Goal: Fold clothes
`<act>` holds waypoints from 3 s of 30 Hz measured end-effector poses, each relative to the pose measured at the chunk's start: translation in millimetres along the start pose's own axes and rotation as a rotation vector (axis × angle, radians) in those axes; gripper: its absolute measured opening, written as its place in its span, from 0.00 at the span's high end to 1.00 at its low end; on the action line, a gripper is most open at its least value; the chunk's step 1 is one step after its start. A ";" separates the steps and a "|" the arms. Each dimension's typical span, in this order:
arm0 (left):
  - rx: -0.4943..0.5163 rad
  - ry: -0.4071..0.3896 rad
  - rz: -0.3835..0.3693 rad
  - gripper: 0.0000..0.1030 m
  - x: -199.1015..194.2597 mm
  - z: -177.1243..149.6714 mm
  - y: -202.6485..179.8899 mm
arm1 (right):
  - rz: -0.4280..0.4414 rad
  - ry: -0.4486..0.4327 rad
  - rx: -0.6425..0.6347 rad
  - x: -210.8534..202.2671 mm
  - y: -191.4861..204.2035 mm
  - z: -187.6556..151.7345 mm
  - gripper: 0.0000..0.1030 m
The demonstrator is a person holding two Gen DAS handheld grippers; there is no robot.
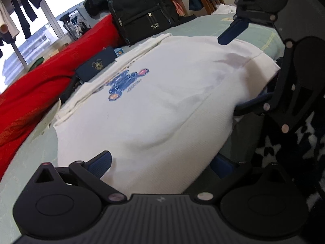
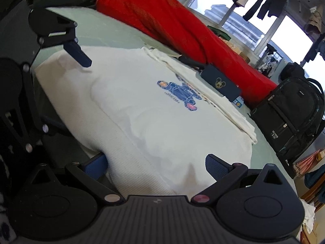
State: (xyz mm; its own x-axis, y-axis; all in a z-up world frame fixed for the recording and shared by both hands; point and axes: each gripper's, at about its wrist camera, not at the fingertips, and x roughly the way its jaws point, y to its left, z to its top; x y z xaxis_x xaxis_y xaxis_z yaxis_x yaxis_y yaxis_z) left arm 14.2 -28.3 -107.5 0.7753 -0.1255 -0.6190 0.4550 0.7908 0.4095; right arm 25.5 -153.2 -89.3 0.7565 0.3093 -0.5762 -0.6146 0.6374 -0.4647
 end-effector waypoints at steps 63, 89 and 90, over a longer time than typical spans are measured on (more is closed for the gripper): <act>0.229 -0.142 0.042 0.01 -18.9 4.2 -18.8 | -0.134 -0.109 -0.229 -14.3 22.6 12.9 0.00; 0.268 -0.164 0.176 0.01 -3.5 7.4 -22.1 | -0.279 -0.107 -0.204 8.3 30.1 21.6 0.00; 0.277 -0.167 0.184 0.01 -1.1 7.4 -24.2 | -0.278 -0.109 -0.201 7.9 29.5 22.1 0.00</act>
State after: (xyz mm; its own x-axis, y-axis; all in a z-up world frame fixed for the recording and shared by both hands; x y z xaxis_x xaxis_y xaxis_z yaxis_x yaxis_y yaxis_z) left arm 5.6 -51.7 -111.7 0.9054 -0.1103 -0.4100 0.3851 0.6203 0.6834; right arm 18.3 -116.4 -92.6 0.9136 0.2241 -0.3393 -0.4057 0.5592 -0.7230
